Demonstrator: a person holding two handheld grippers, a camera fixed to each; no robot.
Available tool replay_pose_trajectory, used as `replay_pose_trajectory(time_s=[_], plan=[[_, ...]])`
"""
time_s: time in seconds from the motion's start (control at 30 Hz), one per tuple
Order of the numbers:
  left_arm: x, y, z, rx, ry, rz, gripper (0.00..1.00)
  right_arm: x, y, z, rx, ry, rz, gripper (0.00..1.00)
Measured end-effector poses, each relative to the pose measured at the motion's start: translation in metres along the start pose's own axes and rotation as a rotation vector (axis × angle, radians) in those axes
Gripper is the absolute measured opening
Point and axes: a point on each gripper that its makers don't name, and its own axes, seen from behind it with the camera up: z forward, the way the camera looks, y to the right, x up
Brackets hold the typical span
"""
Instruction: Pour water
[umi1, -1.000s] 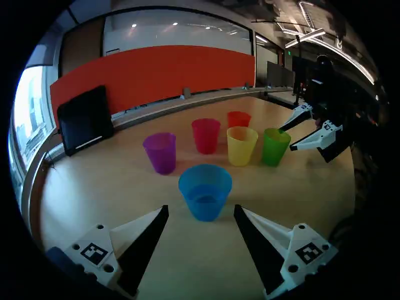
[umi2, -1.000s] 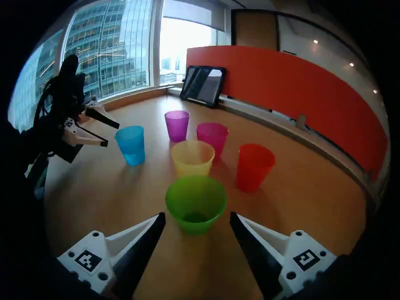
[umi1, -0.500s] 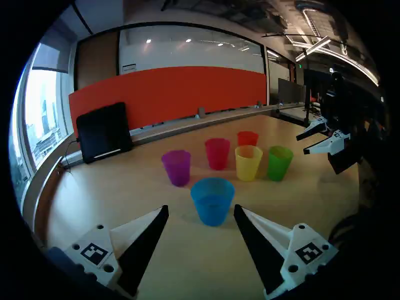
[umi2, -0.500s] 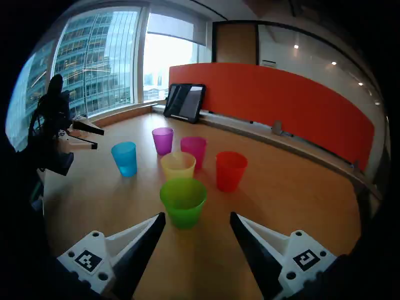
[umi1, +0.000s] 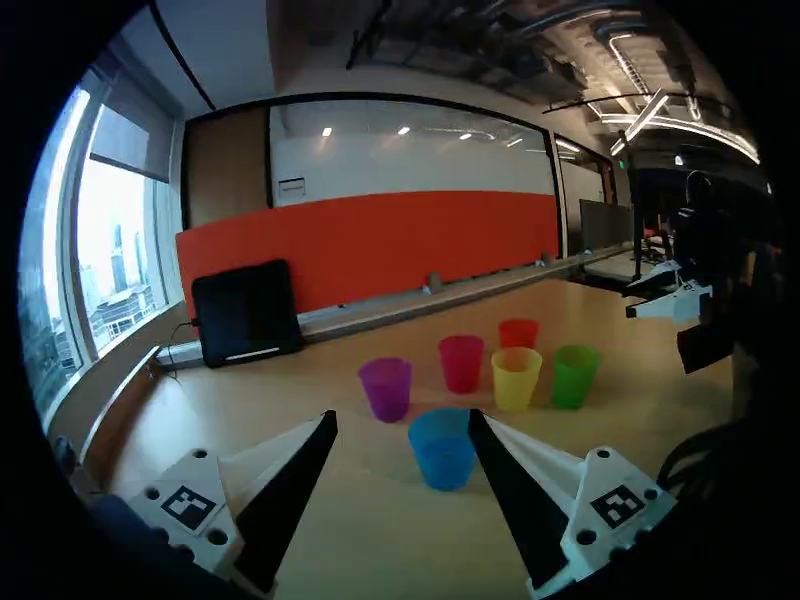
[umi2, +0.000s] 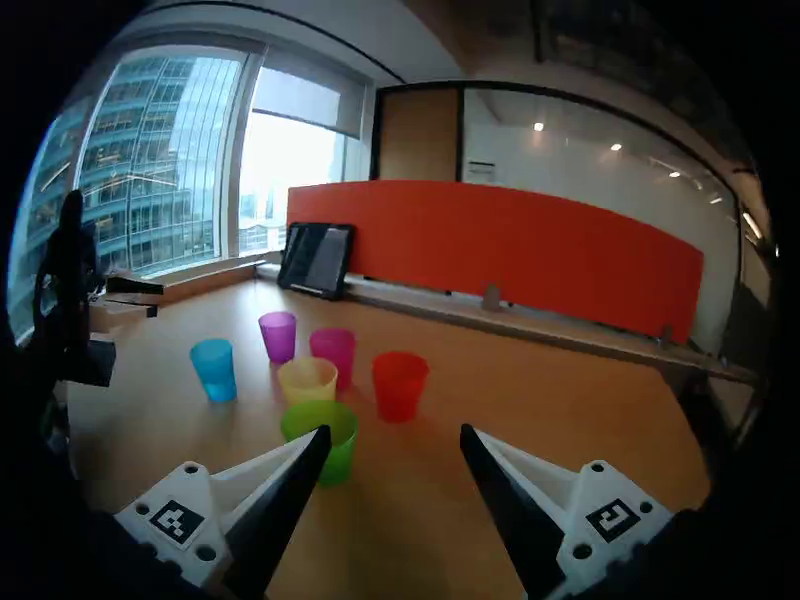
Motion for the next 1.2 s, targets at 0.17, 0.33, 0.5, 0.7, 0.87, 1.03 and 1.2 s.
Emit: replay_pose_trajectory(time_s=[0.17, 0.33, 0.5, 0.7, 0.87, 1.03, 1.2], plan=[[0.015, -0.008, -0.005, 0.054, 0.060, 0.006, 0.97, 0.012, 0.016, -0.005, -0.083, 0.061, 0.004, 1.00], [0.026, -0.013, -0.009, 0.101, 0.108, 0.010, 0.97, 0.021, 0.032, -0.009, -0.168, 0.115, 0.001, 1.00], [0.034, -0.014, -0.013, 0.136, 0.145, 0.018, 0.97, 0.032, 0.041, -0.013, -0.235, 0.170, 0.009, 1.00], [0.037, -0.012, -0.013, 0.146, 0.162, -0.005, 0.97, 0.044, 0.049, -0.020, -0.293, 0.235, 0.044, 1.00], [0.038, -0.016, -0.013, 0.165, 0.176, -0.045, 0.97, 0.049, 0.058, -0.027, -0.336, 0.281, 0.075, 1.00], [0.041, -0.018, -0.013, 0.186, 0.187, -0.064, 0.97, 0.049, 0.066, -0.031, -0.376, 0.303, 0.085, 1.00], [0.046, -0.024, -0.013, 0.230, 0.204, -0.066, 0.97, 0.047, 0.067, -0.036, -0.397, 0.308, 0.089, 1.00]])
